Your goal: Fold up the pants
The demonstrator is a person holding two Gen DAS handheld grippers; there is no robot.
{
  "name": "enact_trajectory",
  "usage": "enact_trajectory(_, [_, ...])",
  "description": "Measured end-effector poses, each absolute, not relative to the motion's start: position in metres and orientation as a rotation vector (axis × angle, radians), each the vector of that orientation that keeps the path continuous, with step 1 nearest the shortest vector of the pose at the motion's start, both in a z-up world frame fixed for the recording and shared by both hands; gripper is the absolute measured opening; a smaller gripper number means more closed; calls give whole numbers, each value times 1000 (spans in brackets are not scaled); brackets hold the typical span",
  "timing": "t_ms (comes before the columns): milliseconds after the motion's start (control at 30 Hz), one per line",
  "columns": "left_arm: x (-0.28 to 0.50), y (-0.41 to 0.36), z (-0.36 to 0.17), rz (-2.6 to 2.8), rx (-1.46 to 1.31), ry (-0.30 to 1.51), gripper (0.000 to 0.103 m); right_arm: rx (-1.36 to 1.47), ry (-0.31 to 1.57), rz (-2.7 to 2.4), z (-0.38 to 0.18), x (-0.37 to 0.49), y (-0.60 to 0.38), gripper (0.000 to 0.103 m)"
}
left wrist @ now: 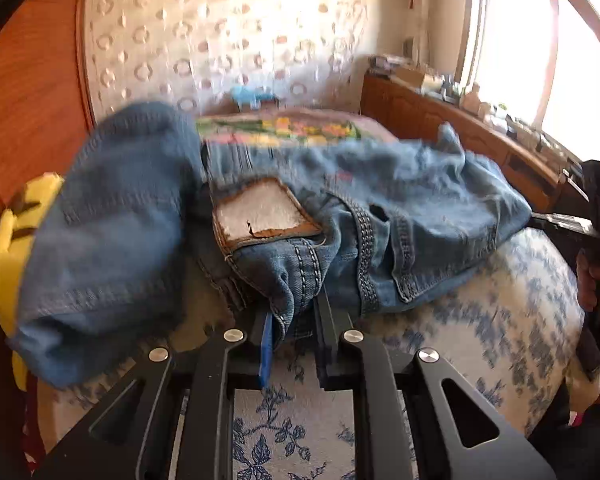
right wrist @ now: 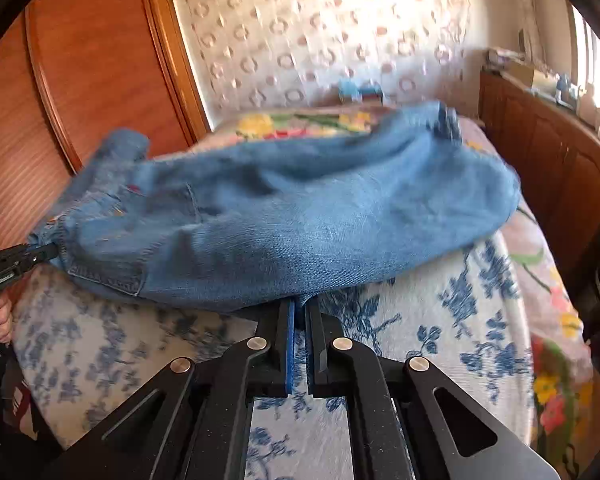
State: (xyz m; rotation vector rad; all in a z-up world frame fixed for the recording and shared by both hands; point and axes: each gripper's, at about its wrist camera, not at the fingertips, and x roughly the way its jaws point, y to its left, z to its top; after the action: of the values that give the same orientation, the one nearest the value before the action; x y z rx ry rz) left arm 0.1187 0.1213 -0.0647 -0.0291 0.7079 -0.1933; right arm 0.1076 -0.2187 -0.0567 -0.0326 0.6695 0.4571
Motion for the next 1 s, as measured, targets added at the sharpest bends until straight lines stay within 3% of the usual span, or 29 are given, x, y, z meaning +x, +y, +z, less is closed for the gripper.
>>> enact_trajectory(567, [31,138,-8,-159,-45,548,15,-51,548,527,-55,0,-242,3])
enact_trajectory(933, [6,130,-55,-188,-55,689,17,-61,670,524,-97,7,-247,3])
enact_trajectory(1000, [1,128,-55,-197,-60,699,22,-76,693,516,-104,11,-247,9])
